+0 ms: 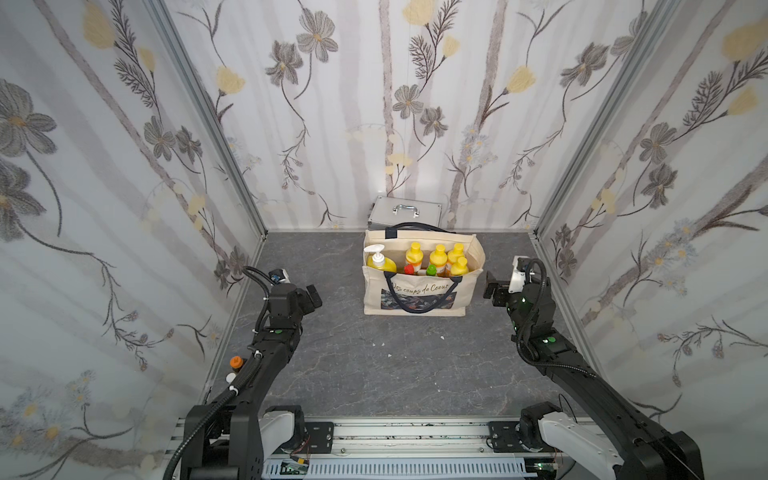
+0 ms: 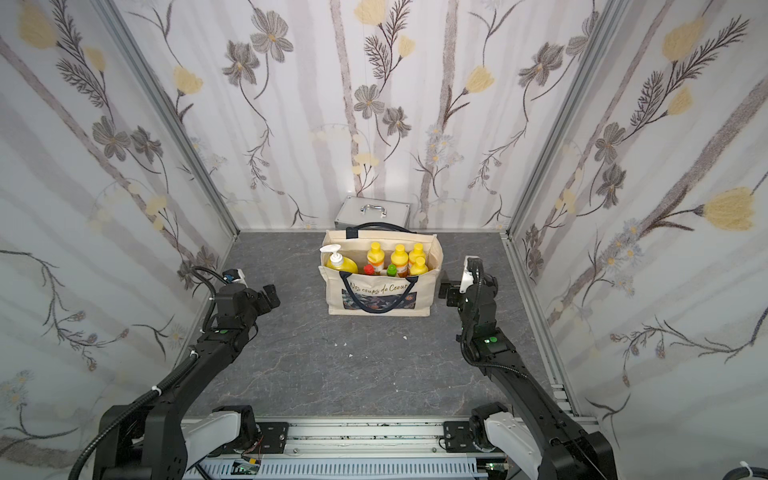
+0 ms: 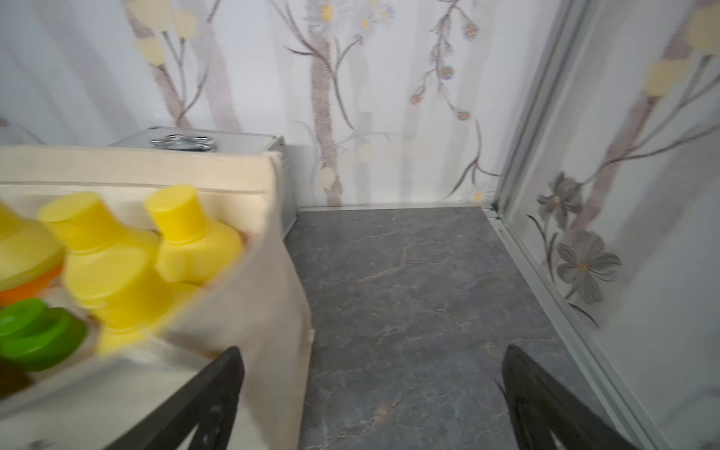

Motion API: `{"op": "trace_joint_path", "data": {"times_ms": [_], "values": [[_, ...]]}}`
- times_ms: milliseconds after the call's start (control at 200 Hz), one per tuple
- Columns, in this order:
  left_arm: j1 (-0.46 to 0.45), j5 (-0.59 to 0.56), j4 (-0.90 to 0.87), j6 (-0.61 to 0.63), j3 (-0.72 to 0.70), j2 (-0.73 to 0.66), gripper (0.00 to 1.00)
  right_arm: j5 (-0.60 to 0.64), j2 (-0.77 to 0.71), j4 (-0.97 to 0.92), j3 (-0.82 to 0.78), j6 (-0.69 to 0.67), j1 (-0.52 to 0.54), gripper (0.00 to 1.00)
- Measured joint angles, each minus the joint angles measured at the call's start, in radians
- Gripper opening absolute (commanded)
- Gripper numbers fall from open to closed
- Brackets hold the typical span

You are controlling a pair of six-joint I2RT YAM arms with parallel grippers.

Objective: Pack dish soap into the shopping bag
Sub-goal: Reset both arms

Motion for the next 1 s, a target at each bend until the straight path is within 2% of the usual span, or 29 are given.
{"op": "trace_joint_path", "data": {"times_ms": [75, 200, 310, 375, 520, 654, 789, 1004], "values": [[0.0, -0.029, 0.112, 0.043, -0.074, 0.055, 1.0, 0.053, -0.002, 0.105, -0.105, 0.009, -0.07, 1.0], [0.003, -0.08, 0.314, 0.111, -0.115, 0.184, 1.0, 0.055, 0.06, 0.324, -0.216, 0.018, -0.149, 1.0], [0.009, -0.052, 0.477, 0.142, -0.116, 0.32, 1.0, 0.025, 0.192, 0.487, -0.242, 0.014, -0.184, 1.0], [0.009, -0.024, 0.529, 0.166, -0.112, 0.378, 1.0, 0.006, 0.235, 0.503, -0.229, 0.013, -0.2, 1.0], [0.011, 0.013, 0.608, 0.184, -0.112, 0.393, 1.0, -0.095, 0.337, 0.69, -0.237, 0.026, -0.248, 1.0], [0.011, 0.037, 0.618, 0.191, -0.105, 0.394, 1.0, -0.181, 0.394, 0.798, -0.296, 0.02, -0.245, 1.0], [0.011, 0.042, 0.618, 0.197, -0.105, 0.396, 1.0, -0.186, 0.399, 0.891, -0.304, 0.021, -0.246, 1.0], [0.011, 0.049, 0.618, 0.201, -0.104, 0.396, 1.0, -0.197, 0.401, 0.91, -0.293, 0.02, -0.245, 1.0]]}}
